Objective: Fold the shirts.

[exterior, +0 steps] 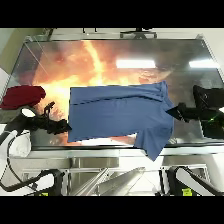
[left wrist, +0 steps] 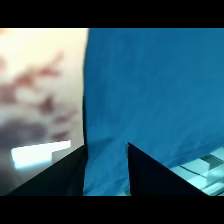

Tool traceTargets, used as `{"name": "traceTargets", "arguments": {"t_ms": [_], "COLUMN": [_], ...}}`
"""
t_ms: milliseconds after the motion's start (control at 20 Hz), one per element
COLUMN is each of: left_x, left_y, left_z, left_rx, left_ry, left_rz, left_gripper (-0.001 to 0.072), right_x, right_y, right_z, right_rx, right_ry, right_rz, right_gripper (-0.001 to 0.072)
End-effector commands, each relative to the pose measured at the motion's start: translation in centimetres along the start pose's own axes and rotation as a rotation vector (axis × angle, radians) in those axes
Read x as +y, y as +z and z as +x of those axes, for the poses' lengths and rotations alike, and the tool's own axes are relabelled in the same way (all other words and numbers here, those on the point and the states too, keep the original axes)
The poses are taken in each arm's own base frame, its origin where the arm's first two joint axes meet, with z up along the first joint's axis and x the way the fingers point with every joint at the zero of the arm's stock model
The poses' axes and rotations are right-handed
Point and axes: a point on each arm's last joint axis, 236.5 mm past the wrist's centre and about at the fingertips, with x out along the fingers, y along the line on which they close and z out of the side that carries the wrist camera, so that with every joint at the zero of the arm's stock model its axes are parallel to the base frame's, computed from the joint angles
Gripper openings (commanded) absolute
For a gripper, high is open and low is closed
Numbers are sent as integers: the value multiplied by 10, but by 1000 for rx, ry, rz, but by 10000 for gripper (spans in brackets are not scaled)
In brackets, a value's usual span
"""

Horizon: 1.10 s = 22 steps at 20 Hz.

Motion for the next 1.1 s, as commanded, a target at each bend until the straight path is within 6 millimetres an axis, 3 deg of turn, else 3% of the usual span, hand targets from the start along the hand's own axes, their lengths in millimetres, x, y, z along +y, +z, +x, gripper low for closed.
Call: {"name": "traceTargets", "arguments": {"t_ms": [0,150,200,250,350,450,550,700,750,800,850,1050], "left_x": [-6,-42,-50,-55,-62,-66,-66,-59,-57,-55,-53,-49], "left_y": [-12,-5,-6,-5,4,17,25,29,30,31,33,32], "left_z": [16,18,19,18,14,5,-1,-5,-7,-8,-9,-12], "left_rx": [-2,2,19,26,15,-18,-40,-57,-63,-68,-73,-73], "left_ry": [-21,-79,-71,-63,-47,-45,-45,-46,-46,-46,-47,-49], "left_rz": [32,128,175,208,229,230,213,189,181,174,166,152], "left_gripper": [301,270,102,21,22,22,22,22,21,21,21,21], "right_x": [10,11,12,14,1,-38,-83,-109,-111,-114,-119,-132], "right_y": [-16,-6,2,10,15,3,-30,-72,-81,-85,-89,-109], "right_z": [0,1,1,1,-3,-14,-34,-49,-47,-44,-39,-12], "right_rx": [12,-23,-56,-82,-92,-62,2,32,33,28,26,44], "right_ry": [37,44,59,80,69,-54,-236,-364,-376,-381,-382,-350], "right_rz": [6,19,36,58,112,240,343,408,418,423,438,508], "right_gripper": [23,23,24,23,16,15,14,18,92,370,547,502]}}
